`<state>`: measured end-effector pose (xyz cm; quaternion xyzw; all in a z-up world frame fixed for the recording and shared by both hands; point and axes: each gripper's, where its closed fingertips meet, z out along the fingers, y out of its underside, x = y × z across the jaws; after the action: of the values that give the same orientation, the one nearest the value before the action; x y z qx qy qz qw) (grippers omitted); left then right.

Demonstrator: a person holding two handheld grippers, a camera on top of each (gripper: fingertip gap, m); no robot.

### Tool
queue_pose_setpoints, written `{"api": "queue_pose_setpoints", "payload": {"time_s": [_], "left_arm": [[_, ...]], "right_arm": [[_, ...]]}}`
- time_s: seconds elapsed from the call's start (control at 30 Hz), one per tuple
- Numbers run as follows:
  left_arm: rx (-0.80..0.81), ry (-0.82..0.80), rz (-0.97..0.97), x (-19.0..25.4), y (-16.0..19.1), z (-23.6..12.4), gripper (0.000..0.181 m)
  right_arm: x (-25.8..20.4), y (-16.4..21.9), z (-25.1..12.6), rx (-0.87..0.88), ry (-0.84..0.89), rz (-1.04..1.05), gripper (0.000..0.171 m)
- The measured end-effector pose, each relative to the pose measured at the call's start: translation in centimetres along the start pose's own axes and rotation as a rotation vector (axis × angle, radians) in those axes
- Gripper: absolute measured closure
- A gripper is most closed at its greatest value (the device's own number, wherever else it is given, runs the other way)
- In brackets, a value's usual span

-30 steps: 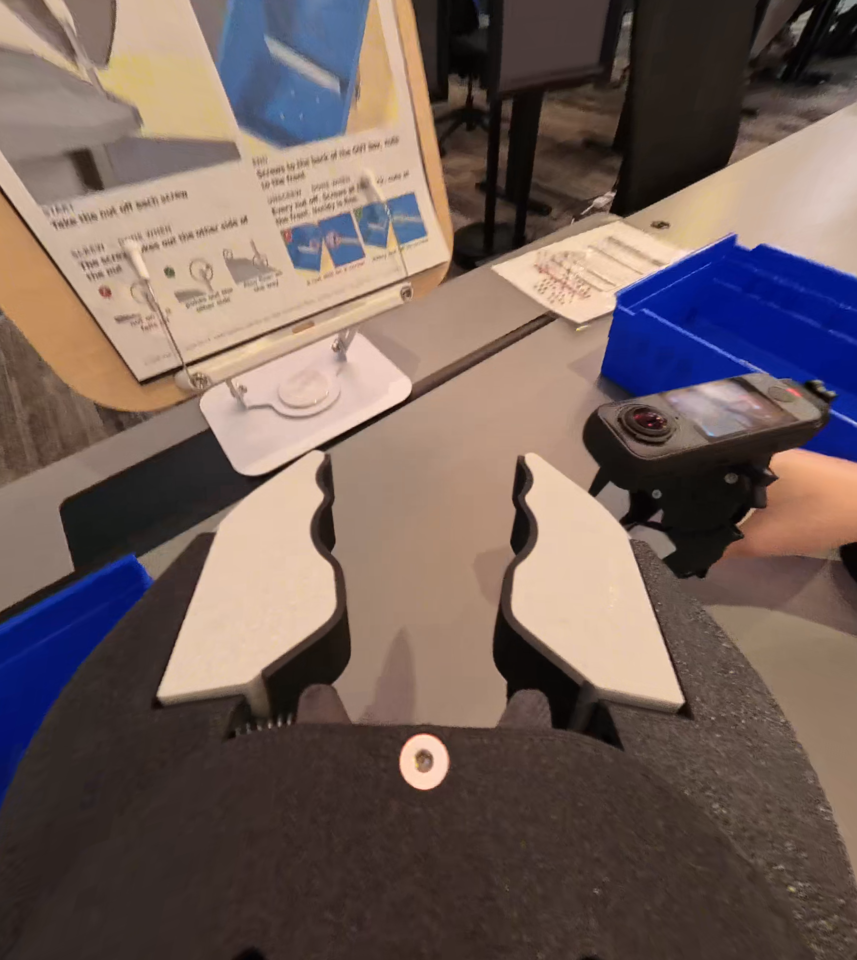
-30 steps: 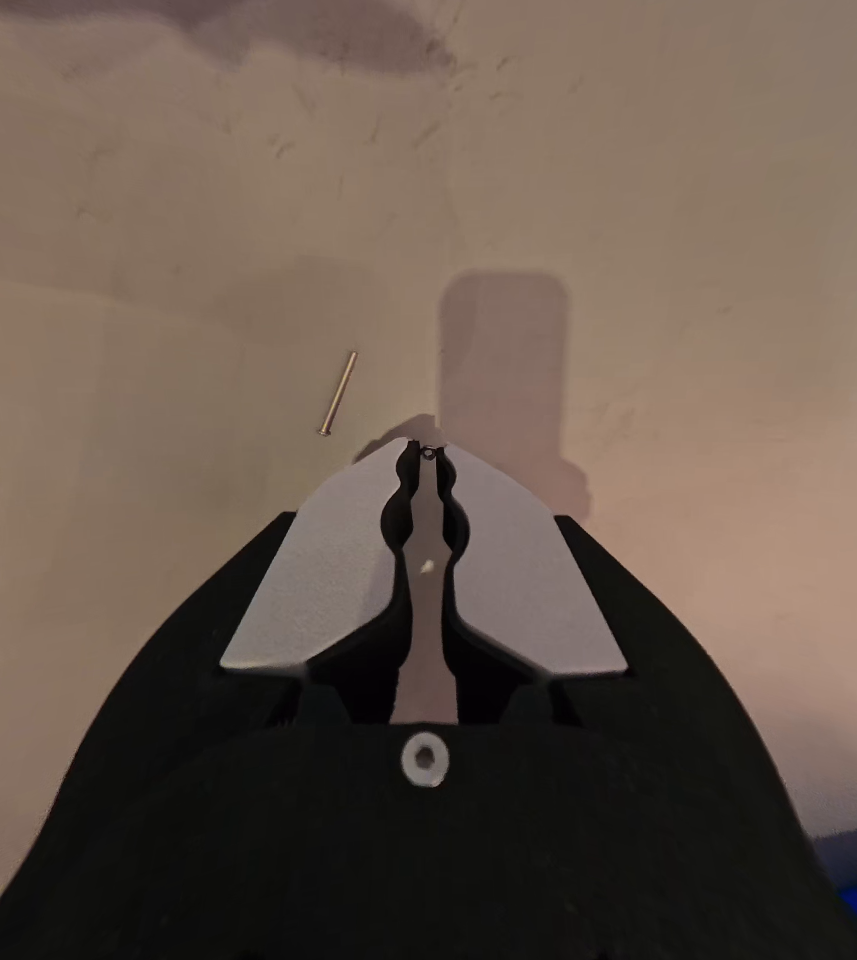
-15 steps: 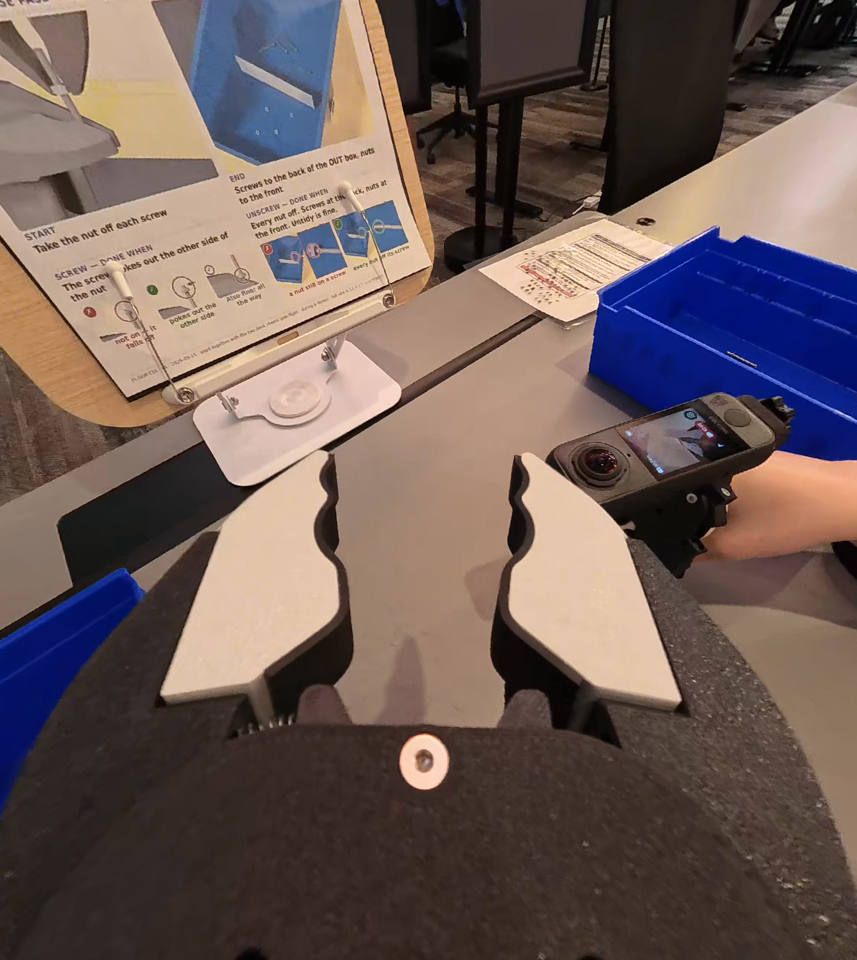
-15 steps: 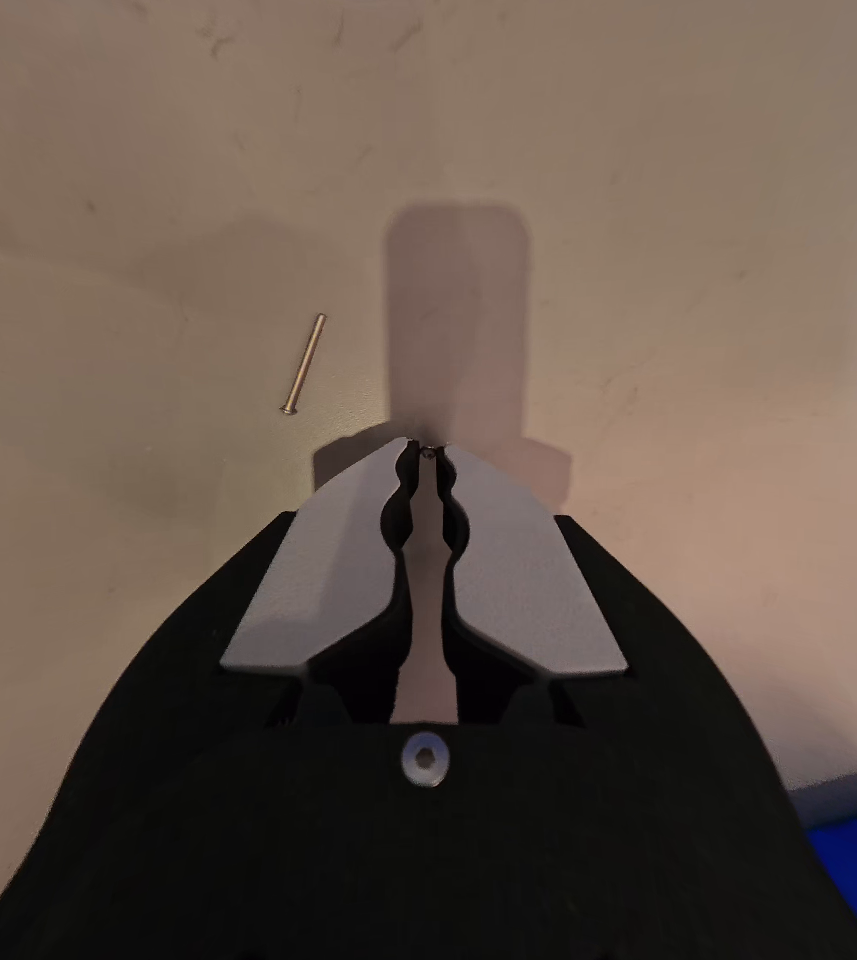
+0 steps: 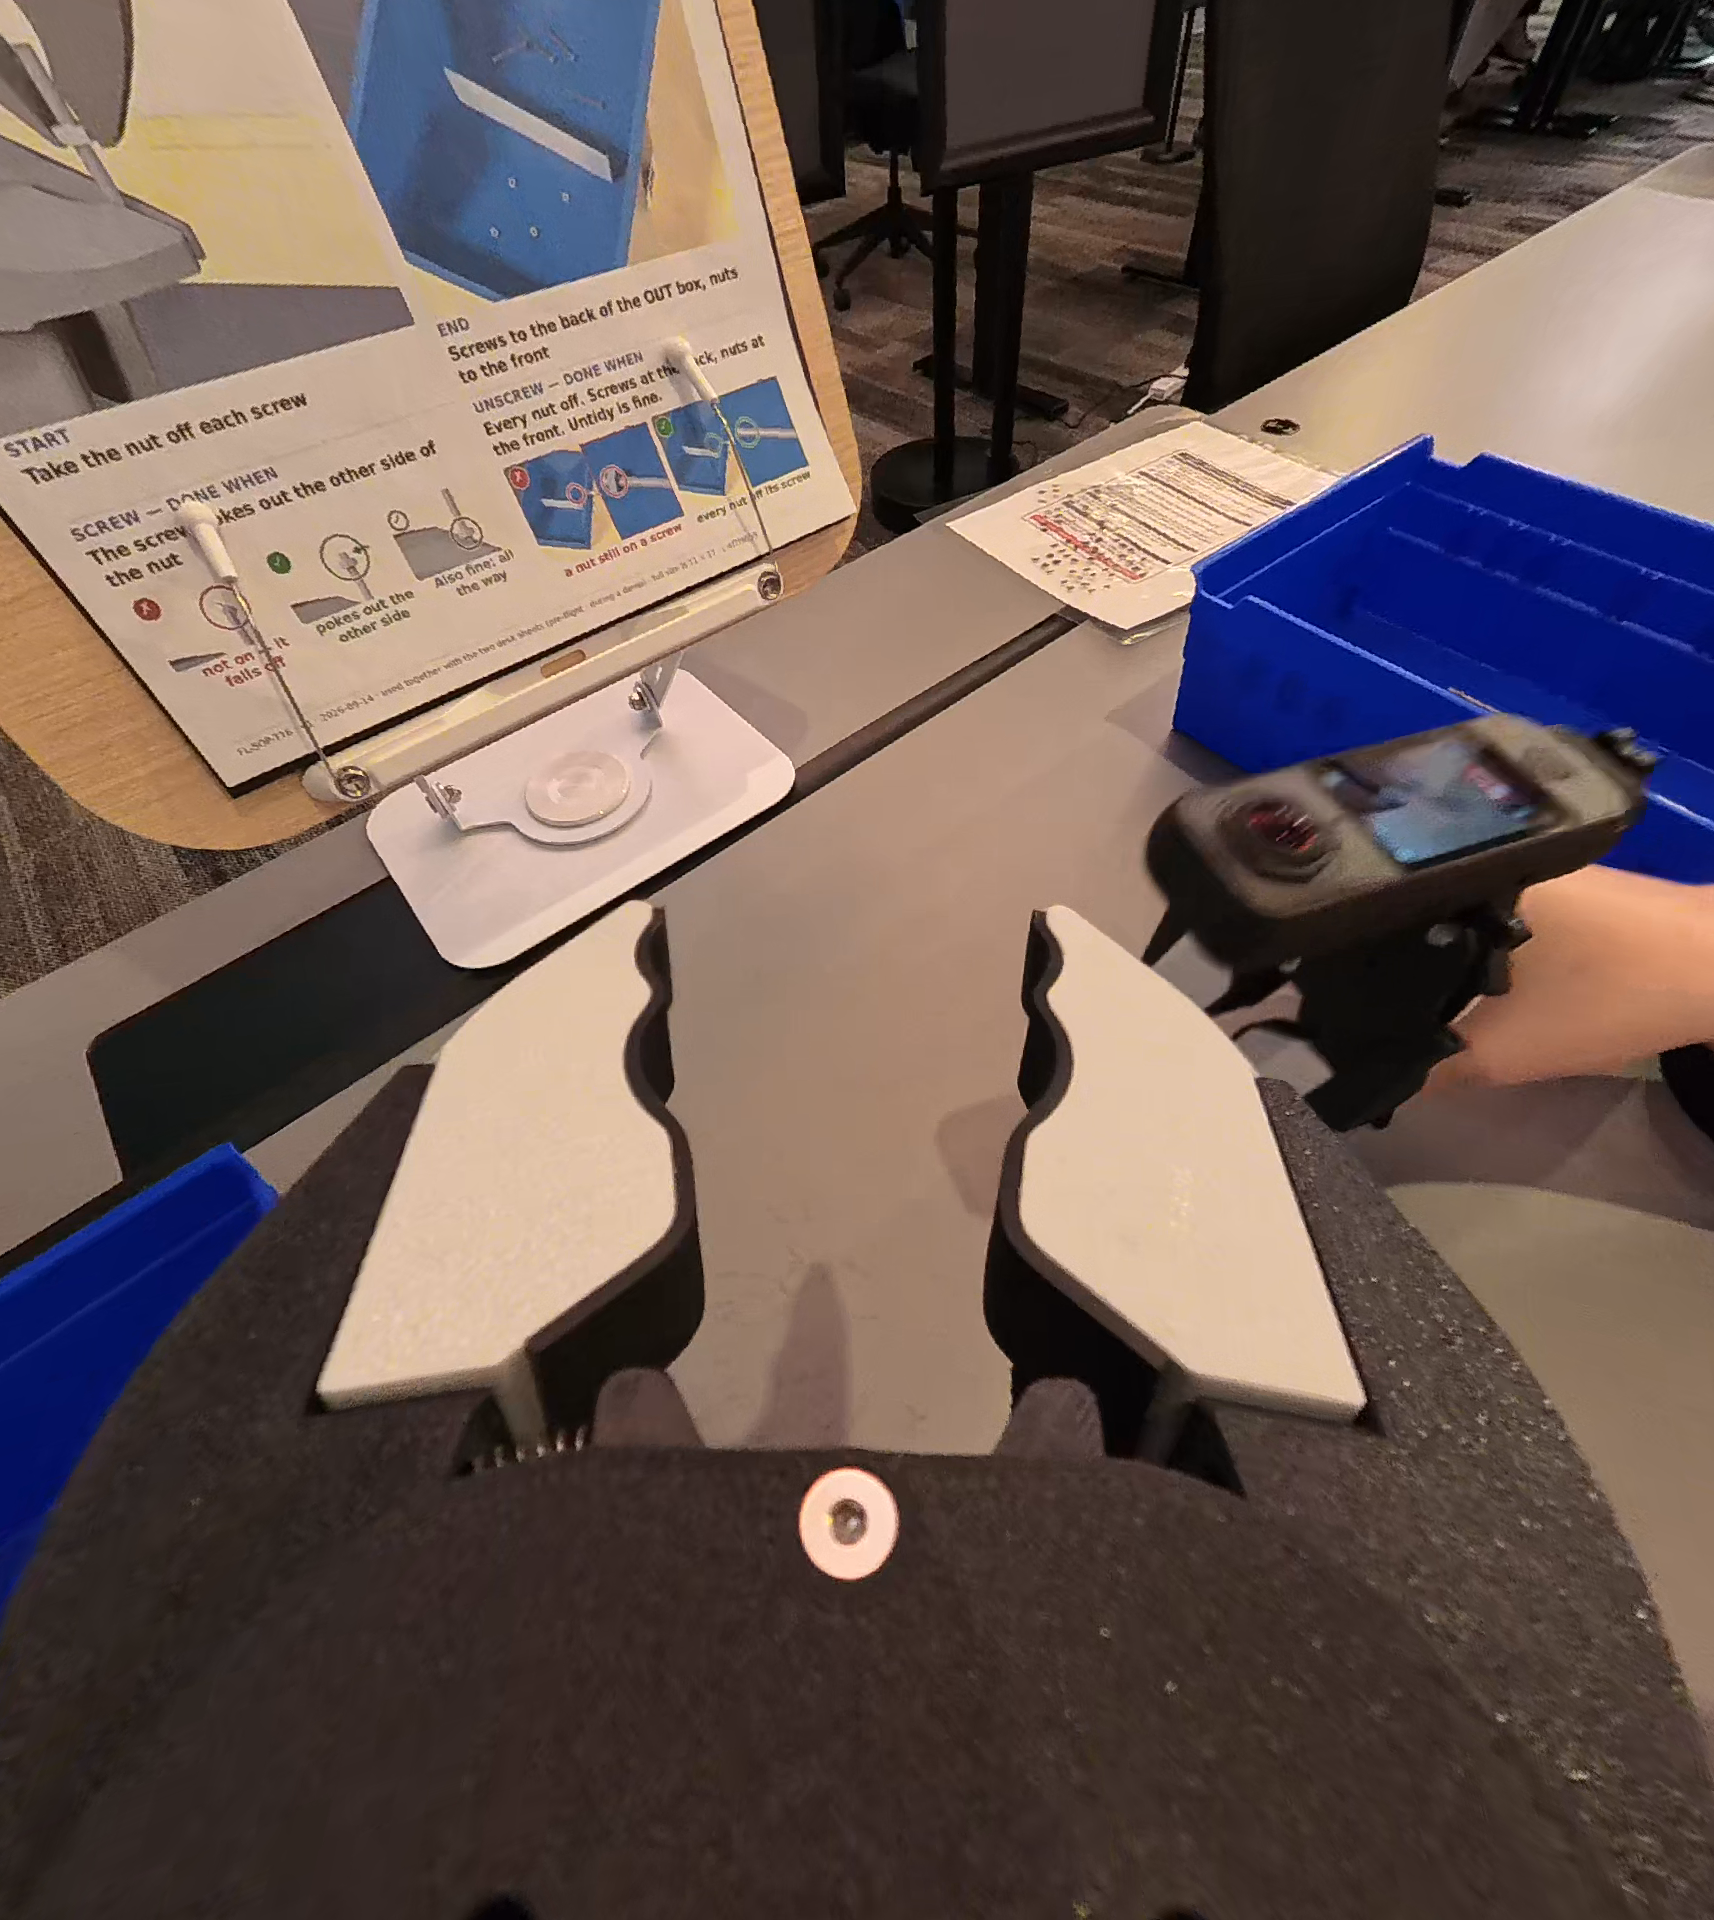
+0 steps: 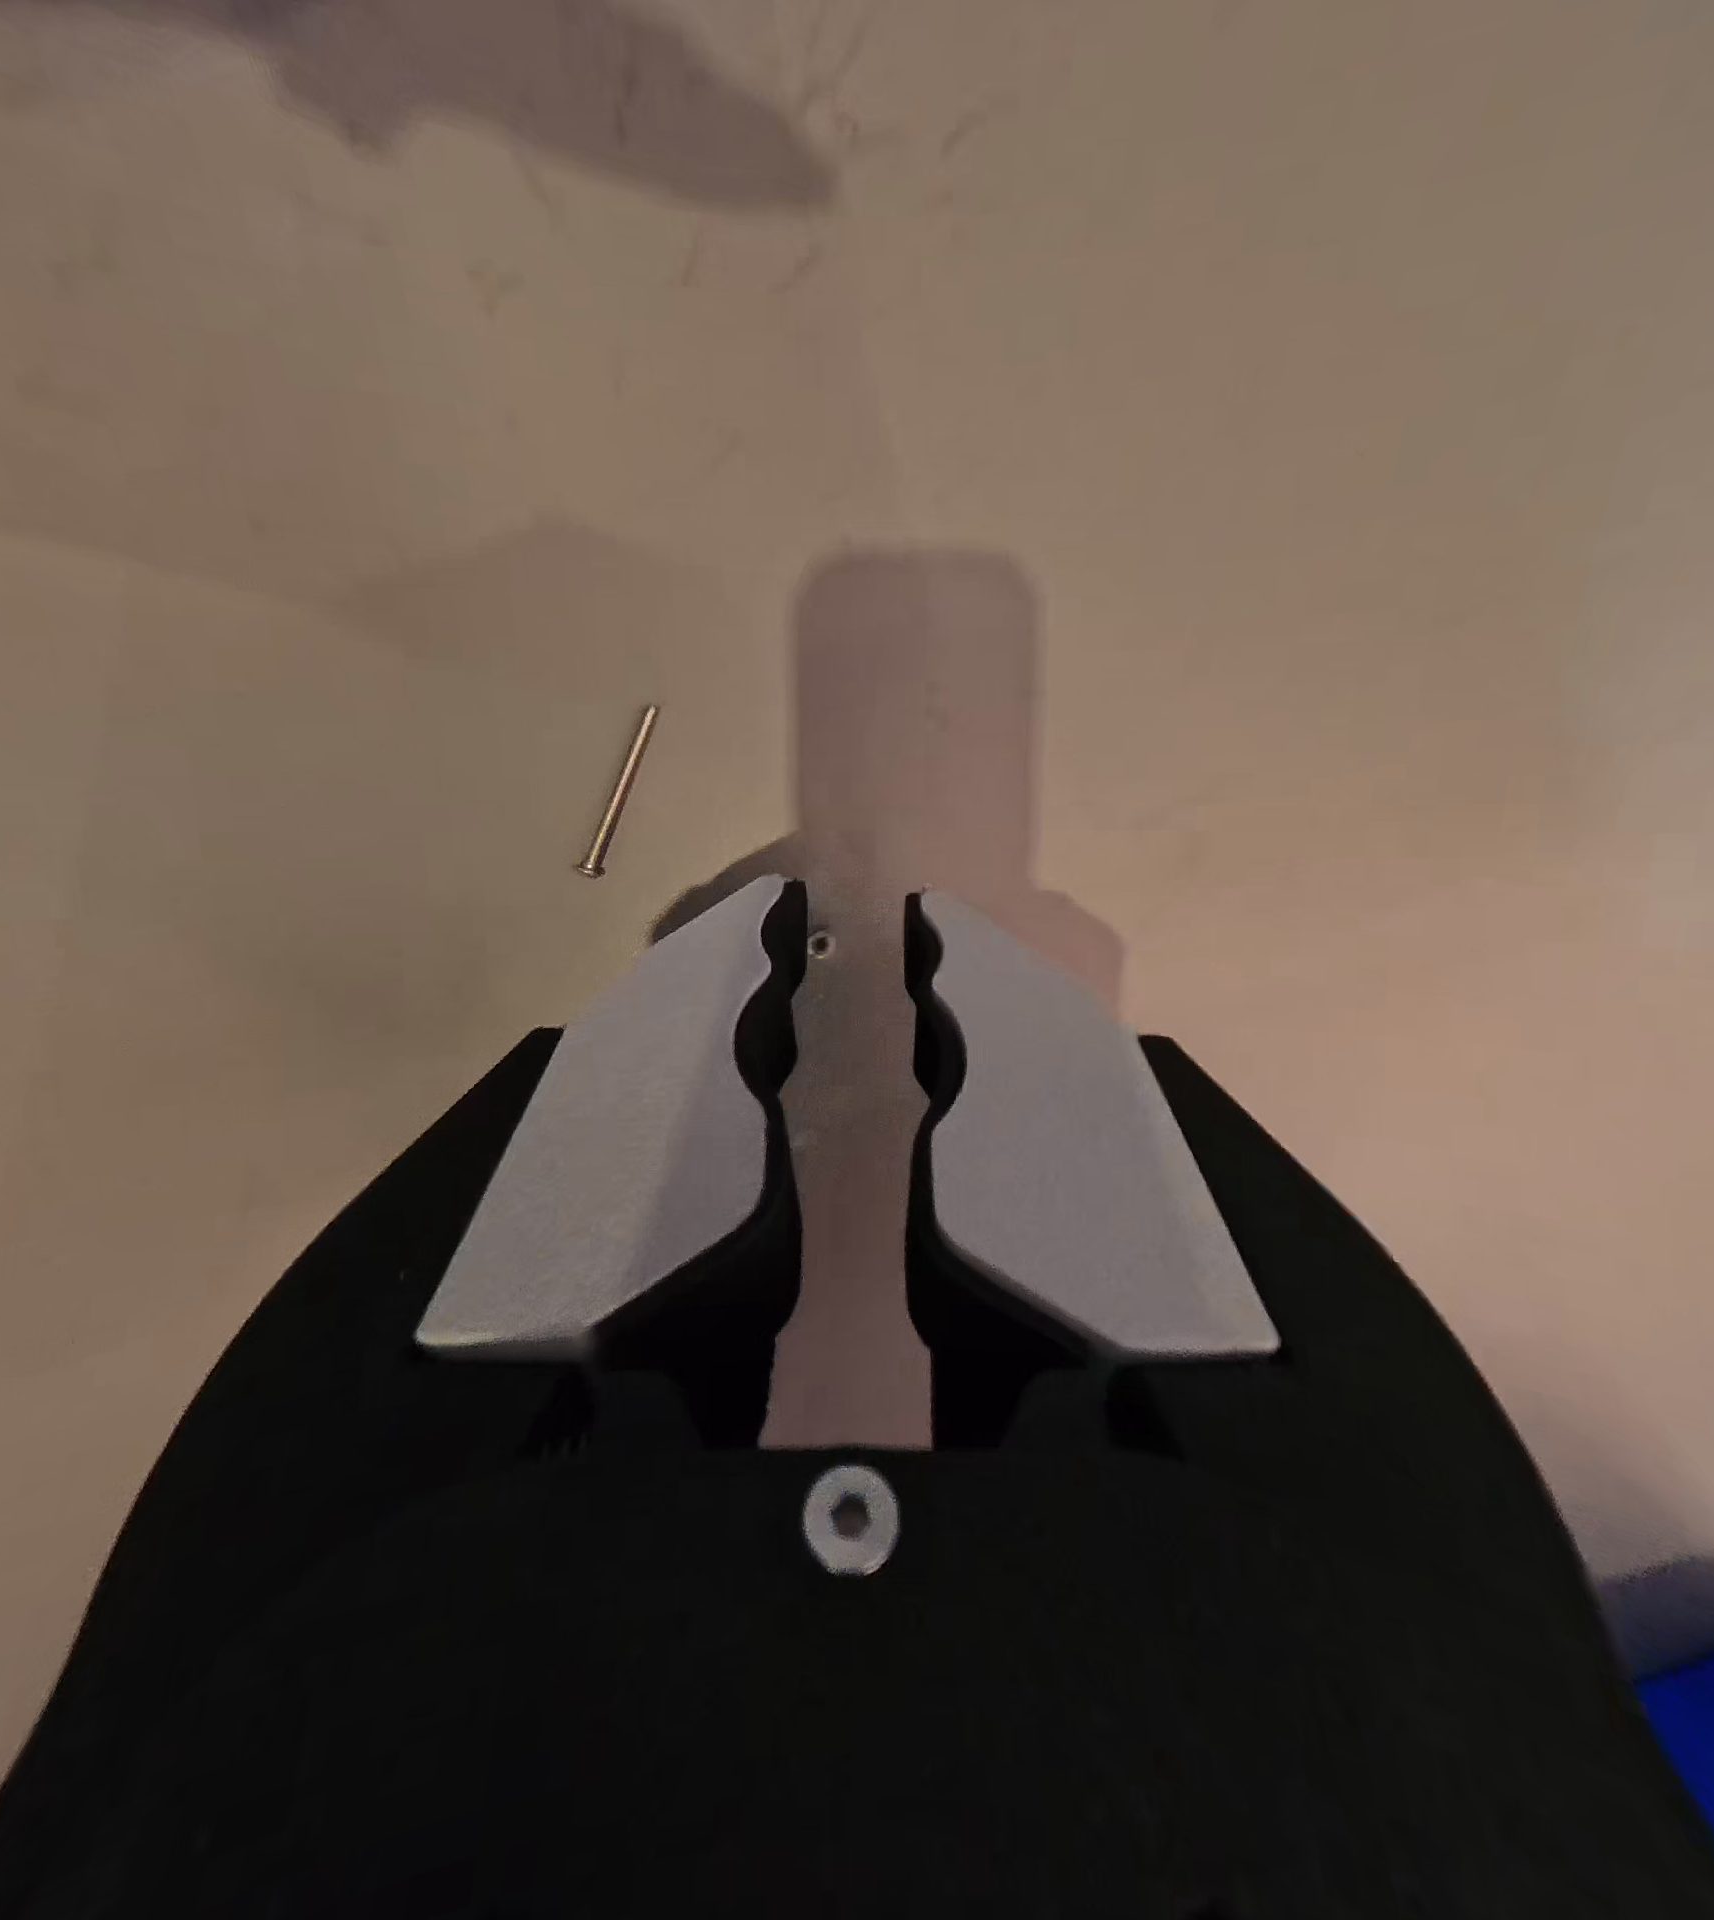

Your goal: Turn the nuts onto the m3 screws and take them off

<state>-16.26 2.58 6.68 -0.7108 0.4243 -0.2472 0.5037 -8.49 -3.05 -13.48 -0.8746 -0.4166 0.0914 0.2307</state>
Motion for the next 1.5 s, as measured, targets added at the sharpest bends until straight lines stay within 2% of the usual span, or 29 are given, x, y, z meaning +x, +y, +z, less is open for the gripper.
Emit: {"api": "queue_pose_setpoints", "payload": {"time_s": [0.07,0.17,0.27,0.37,0.47,0.67,0.77,0.93,1.13,1.23,1.33,1.5], "left_arm": [[0.006,-0.003,0.001,-0.1,-0.2,-0.3,0.116],[0.031,-0.012,0.007,-0.3,-0.9,-1.2,0.116],[0.038,-0.033,0.016,-0.5,-1.2,-1.9,0.116],[0.042,-0.064,0.028,-0.9,-1.4,-2.4,0.116],[0.044,-0.081,0.035,-1.2,-1.5,-2.7,0.116],[0.06,-0.09,0.038,-1.4,-1.9,-3.2,0.116],[0.054,-0.096,0.042,-1.4,-1.8,-3.1,0.116],[0.037,-0.098,0.036,-1.8,-1.3,-2.5,0.116],[0.02,-0.087,0.007,-2.3,-0.6,-1.8,0.116],[0.019,-0.088,0.007,-2.4,-0.6,-1.6,0.116],[0.013,-0.091,0.02,-2.2,-0.5,-1.5,0.116],[0.002,-0.087,0.029,-2.0,-0.3,-1.2,0.116]], "right_arm": [[0.3,-1.5,-2.4,0.079,0.043,-0.006,0.154],[-1.5,-3.5,-5.0,0.186,0.014,0.014,0.161],[-4.4,-3.3,-2.8,0.12,-0.081,0.04,0.159],[-5.1,-2.2,0.4,0.014,-0.044,0.023,0.159],[-5.4,-1.5,1.5,-0.039,-0.017,0.024,0.16],[-5.3,-0.8,2.1,-0.089,0.017,0.02,0.164],[-5.6,-0.8,2.4,-0.093,0.001,0.01,0.171],[-6.2,-0.5,2.7,-0.109,-0.049,-0.017,0.171],[-4.8,-2.4,0.2,0.077,-0.157,0.097,0.171],[-3.6,-2.6,-1.1,0.112,-0.119,0.123,0.171],[-3.2,-1.6,0.0,0.045,-0.066,0.065,0.158],[-2.3,0.1,2.4,-0.047,-0.011,-0.055,0.155]]}}
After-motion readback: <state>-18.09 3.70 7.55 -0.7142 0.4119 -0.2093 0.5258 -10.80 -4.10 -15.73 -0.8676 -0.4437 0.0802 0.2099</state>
